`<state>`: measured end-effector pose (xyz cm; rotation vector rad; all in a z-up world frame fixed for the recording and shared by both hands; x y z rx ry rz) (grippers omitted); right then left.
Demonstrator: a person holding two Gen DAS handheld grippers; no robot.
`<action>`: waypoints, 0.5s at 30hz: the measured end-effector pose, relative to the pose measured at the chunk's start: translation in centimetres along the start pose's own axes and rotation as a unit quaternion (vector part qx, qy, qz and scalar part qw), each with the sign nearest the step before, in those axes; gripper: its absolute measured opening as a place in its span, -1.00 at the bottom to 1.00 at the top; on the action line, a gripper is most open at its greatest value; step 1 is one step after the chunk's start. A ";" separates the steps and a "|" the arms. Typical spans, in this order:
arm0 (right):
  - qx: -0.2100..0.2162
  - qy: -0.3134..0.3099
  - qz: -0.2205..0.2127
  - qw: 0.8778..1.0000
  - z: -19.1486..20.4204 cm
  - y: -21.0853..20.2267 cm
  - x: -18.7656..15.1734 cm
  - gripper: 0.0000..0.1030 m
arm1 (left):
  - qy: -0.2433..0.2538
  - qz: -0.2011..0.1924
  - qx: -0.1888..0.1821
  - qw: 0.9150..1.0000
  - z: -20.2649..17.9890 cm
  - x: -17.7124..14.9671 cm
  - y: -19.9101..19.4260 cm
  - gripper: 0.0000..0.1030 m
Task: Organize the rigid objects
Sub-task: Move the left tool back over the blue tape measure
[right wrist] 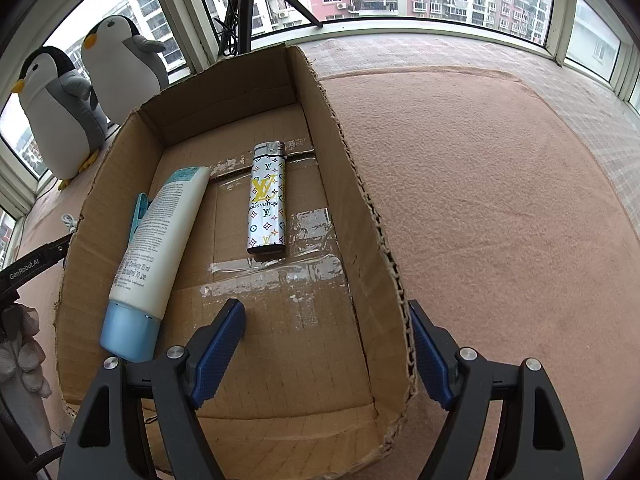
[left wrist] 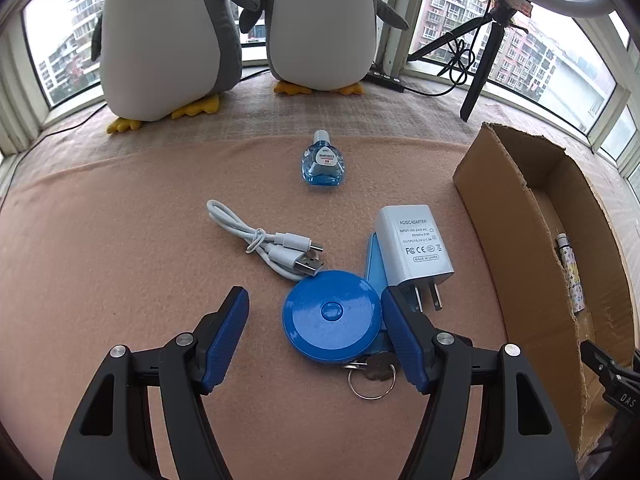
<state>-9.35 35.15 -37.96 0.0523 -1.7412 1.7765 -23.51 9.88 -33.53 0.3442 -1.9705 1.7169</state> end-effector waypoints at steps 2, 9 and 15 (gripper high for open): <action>0.000 0.000 0.000 1.000 0.0 0.0 0.0 0.47 | -0.005 0.001 0.000 1.000 0.4 -0.3 0.0 0.32; 0.000 0.000 0.000 1.000 0.0 0.0 0.0 0.47 | -0.010 -0.011 0.004 1.000 3.2 -1.0 -0.4 0.31; 0.000 0.000 0.000 1.000 -0.1 0.0 0.0 0.50 | 0.015 -0.016 0.014 1.000 4.0 -1.1 -0.3 0.30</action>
Point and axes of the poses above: each gripper's, at about its wrist camera, not at the fingertips, and y roughly the way its jaws point, z to its left, x to its top, the point moved 9 cm from there along y, roughly the way its jaws point
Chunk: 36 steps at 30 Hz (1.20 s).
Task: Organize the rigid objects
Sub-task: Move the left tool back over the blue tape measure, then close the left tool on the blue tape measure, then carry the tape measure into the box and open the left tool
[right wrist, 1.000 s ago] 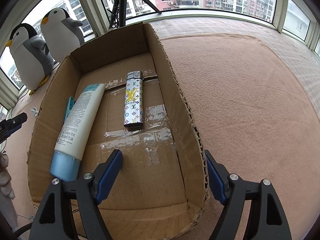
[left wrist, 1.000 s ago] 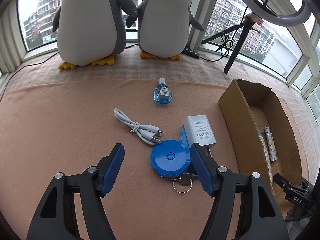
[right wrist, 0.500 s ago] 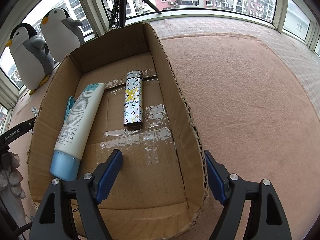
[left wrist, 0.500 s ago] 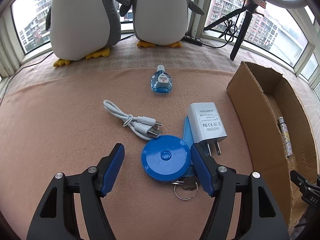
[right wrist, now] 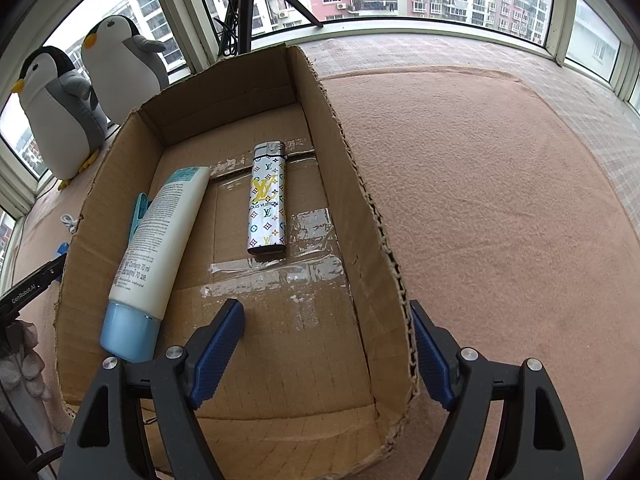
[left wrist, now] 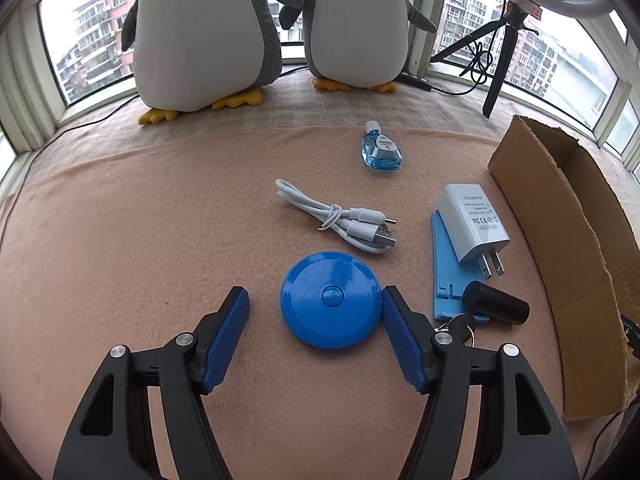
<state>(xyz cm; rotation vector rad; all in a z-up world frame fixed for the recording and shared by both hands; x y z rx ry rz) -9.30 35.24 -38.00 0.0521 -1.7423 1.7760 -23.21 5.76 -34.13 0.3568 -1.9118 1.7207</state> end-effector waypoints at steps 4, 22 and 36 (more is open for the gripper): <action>0.000 0.000 0.000 1.000 0.1 0.0 0.0 0.50 | 0.010 -0.010 0.001 1.000 -0.2 -0.1 0.0 0.16; 0.000 0.000 0.000 1.000 0.0 0.0 -0.1 0.50 | 0.022 -0.028 -0.014 0.999 -0.9 0.0 -0.5 -0.05; 0.000 0.000 0.000 1.000 0.0 0.0 -0.1 0.50 | 0.057 -0.072 -0.043 0.995 -4.8 2.1 -4.9 -0.05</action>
Point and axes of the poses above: each gripper's, at about its wrist camera, not at the fingertips, and y roughly the way its jaws point, z to its left, x to its top, the point moved 9 cm from there along y, roughly the way its jaws point
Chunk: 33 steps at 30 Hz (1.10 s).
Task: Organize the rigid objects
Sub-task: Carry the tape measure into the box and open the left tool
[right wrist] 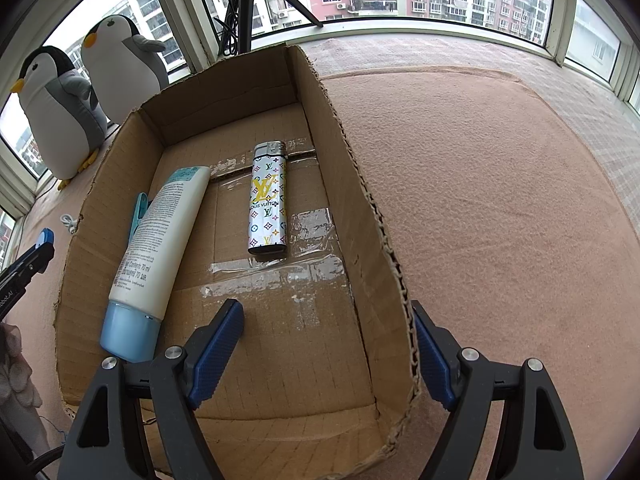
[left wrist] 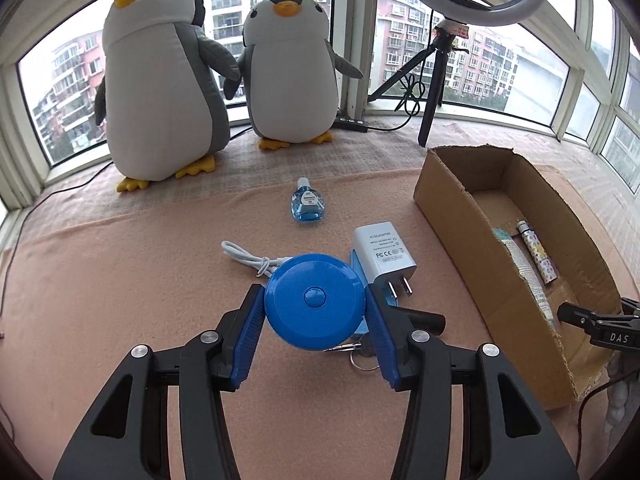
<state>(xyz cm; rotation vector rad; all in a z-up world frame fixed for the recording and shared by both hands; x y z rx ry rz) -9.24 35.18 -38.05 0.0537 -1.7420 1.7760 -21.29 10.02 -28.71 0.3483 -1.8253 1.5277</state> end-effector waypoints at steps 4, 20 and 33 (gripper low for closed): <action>0.000 0.000 0.000 1.000 0.0 0.0 0.1 0.50 | 0.009 -0.013 -0.027 1.000 -2.6 1.7 -0.9 -0.05; 0.000 -0.001 0.000 1.000 0.0 0.0 0.0 0.51 | 0.051 -0.016 -0.119 0.992 -14.1 4.9 0.0 -0.05; 0.000 -0.001 0.000 1.000 -0.1 0.0 0.0 0.52 | 0.045 0.005 -0.151 0.988 -17.9 5.7 1.2 -0.05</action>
Point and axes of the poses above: each gripper's, at about its wrist camera, not at the fingertips, and y roughly the way its jaws point, z to its left, x to its top, the point moved 9 cm from there along y, roughly the way its jaws point
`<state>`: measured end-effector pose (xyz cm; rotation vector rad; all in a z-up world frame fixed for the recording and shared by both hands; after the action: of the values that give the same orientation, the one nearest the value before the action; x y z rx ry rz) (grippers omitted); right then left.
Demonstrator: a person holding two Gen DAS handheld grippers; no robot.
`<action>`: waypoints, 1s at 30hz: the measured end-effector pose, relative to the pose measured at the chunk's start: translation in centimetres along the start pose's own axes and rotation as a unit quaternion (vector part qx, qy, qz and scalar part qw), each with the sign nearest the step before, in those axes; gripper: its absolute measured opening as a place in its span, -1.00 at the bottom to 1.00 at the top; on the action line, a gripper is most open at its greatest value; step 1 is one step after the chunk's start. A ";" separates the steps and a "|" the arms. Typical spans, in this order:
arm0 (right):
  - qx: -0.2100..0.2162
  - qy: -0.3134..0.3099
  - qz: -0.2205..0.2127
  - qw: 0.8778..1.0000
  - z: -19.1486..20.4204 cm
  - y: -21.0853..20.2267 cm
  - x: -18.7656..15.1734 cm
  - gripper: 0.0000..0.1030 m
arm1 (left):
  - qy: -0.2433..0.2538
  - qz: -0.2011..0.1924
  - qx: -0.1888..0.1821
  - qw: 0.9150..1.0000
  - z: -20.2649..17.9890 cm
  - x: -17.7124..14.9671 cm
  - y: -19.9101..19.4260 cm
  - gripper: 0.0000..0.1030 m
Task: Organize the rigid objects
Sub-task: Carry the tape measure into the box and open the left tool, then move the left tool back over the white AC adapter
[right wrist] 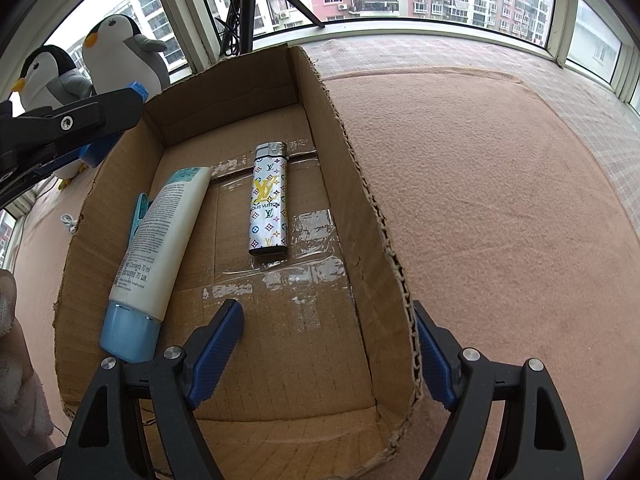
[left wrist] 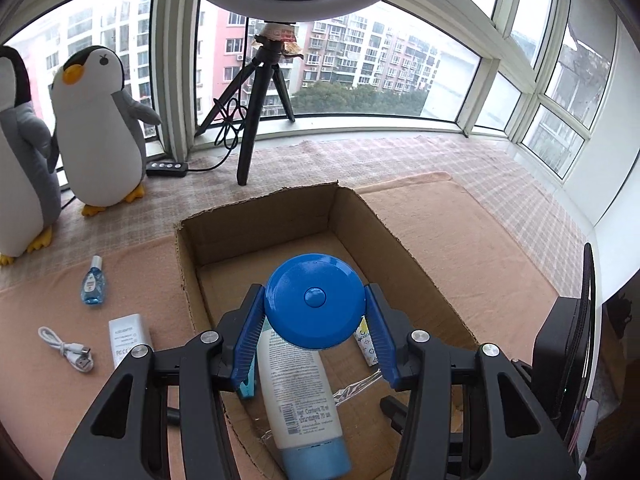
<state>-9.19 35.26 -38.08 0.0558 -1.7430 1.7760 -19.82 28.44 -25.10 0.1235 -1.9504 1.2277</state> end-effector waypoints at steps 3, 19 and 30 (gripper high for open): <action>0.000 0.000 0.000 1.000 0.0 0.0 0.0 0.52 | -0.004 0.010 -0.012 1.000 -0.4 0.0 0.3 0.00; -0.002 -0.003 0.001 1.000 -0.4 0.6 1.0 0.57 | -0.017 0.002 0.008 1.000 0.8 0.3 -1.3 0.52; -0.001 -0.003 -0.001 1.000 -0.4 1.0 1.4 0.57 | -0.048 -0.030 0.089 0.994 8.6 -1.2 -5.0 0.48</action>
<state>-10.65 36.27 -38.35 0.0604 -1.7480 1.7746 -21.63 18.61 -24.09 0.3349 -1.9011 1.3753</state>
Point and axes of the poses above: each gripper's, at about its wrist camera, not at the fingertips, and y roughly the way its jaws point, z to its left, x to its top, the point moved 9 cm from there along y, roughly the way its jaws point
